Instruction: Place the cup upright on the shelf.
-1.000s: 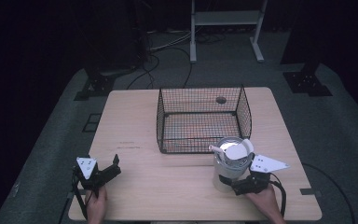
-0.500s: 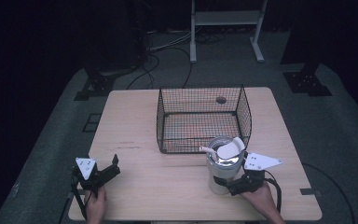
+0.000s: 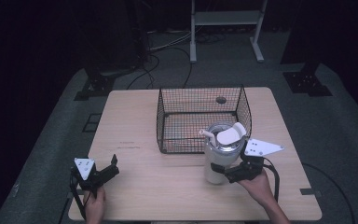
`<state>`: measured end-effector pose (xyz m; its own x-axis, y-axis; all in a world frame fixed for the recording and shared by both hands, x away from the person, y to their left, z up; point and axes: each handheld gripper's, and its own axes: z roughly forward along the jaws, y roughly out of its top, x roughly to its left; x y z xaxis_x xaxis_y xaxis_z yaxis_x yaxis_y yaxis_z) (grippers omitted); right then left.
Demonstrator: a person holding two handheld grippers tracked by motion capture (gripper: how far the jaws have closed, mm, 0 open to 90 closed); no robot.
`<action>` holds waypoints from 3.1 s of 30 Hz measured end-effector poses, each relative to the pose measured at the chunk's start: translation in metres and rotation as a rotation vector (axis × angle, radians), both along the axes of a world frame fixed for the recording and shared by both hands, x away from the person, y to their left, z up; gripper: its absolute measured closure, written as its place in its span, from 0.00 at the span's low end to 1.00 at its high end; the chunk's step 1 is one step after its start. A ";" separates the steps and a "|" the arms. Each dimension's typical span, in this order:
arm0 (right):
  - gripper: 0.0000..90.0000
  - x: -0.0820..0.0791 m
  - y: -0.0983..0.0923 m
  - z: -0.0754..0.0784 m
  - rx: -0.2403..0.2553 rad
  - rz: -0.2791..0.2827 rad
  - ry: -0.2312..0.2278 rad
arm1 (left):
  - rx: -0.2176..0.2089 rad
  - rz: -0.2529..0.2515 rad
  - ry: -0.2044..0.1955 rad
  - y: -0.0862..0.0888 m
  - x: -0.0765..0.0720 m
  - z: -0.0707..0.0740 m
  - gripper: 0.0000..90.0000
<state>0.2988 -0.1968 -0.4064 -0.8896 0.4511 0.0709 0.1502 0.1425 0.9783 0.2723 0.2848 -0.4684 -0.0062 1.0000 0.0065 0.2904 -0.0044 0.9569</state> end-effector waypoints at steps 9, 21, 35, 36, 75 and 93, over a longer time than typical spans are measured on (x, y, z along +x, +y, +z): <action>0.09 0.018 0.008 0.038 -0.011 0.020 -0.038 | 0.002 0.003 0.003 0.001 0.000 0.000 0.00; 0.09 0.051 0.016 0.077 0.014 0.020 -0.072 | 0.001 0.005 0.007 0.003 0.000 0.000 0.00; 0.09 0.088 0.030 0.095 -0.002 0.000 -0.085 | 0.015 0.000 0.015 0.002 0.001 -0.002 0.00; 0.09 0.091 0.031 0.096 -0.005 -0.003 -0.085 | 0.017 -0.001 0.015 0.002 0.001 -0.002 0.00; 0.09 0.202 0.074 0.033 -0.080 -0.009 0.044 | 0.030 -0.003 0.015 0.005 0.001 -0.003 0.00; 0.09 0.220 0.078 0.007 -0.126 -0.005 0.101 | 0.029 0.001 0.011 0.006 0.000 -0.003 0.00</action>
